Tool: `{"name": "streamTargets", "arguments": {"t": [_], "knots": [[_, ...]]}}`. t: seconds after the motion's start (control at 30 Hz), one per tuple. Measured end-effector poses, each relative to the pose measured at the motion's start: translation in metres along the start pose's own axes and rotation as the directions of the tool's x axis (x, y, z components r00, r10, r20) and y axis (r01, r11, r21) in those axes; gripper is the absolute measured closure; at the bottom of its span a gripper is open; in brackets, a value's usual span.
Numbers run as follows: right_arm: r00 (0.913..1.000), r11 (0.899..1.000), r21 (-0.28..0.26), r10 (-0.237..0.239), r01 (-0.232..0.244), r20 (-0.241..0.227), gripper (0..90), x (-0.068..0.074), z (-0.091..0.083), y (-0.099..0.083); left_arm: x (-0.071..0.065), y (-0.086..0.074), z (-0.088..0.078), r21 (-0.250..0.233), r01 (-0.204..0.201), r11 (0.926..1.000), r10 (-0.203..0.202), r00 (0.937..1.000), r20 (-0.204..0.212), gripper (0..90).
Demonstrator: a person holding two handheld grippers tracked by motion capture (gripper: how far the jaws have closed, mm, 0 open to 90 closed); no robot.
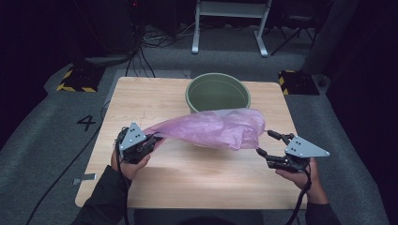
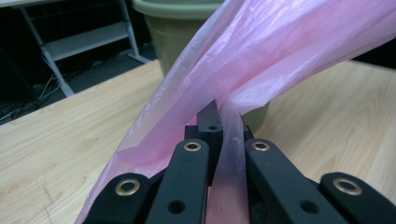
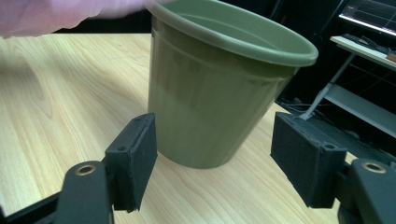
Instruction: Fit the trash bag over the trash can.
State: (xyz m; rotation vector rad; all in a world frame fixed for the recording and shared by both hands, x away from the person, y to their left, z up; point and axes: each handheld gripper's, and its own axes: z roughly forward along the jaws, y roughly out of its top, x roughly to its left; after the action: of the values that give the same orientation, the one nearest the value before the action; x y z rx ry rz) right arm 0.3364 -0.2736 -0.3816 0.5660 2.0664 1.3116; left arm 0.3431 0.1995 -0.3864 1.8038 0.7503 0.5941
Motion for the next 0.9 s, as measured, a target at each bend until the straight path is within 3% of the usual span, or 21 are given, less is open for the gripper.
{"name": "streamTargets", "arguments": {"t": [0.3, 0.63, 0.77, 0.9], "knots": [[1.0, 0.999, -0.043, 0.0, 0.0, -0.006, 30.8, 0.002, 0.0, 0.016, 0.016, 0.004, -0.007, -0.028, 0.059, 0.9979, -0.062, 0.9926, -0.104, 89.9], [0.9995, 0.996, -0.083, -0.031, 0.03, -0.012, 31.2, -0.002, 0.014, 0.051, 0.023, 0.01, 0.004, 0.003, 0.053, 0.9986, -0.051, 0.9807, -0.189, 89.8], [0.9985, 0.995, -0.094, -0.045, 0.042, -0.03, 31.3, -0.004, 0.023, 0.067, 0.023, 0.013, 0.008, 0.026, 0.045, 0.9986, -0.038, 0.9706, -0.238, 89.9], [0.9977, 0.994, -0.098, -0.053, 0.049, -0.041, 31.8, -0.005, 0.035, 0.08, 0.023, 0.016, 0.011, 0.037, 0.042, 0.9985, -0.031, 0.9664, -0.255, 89.8]]}}
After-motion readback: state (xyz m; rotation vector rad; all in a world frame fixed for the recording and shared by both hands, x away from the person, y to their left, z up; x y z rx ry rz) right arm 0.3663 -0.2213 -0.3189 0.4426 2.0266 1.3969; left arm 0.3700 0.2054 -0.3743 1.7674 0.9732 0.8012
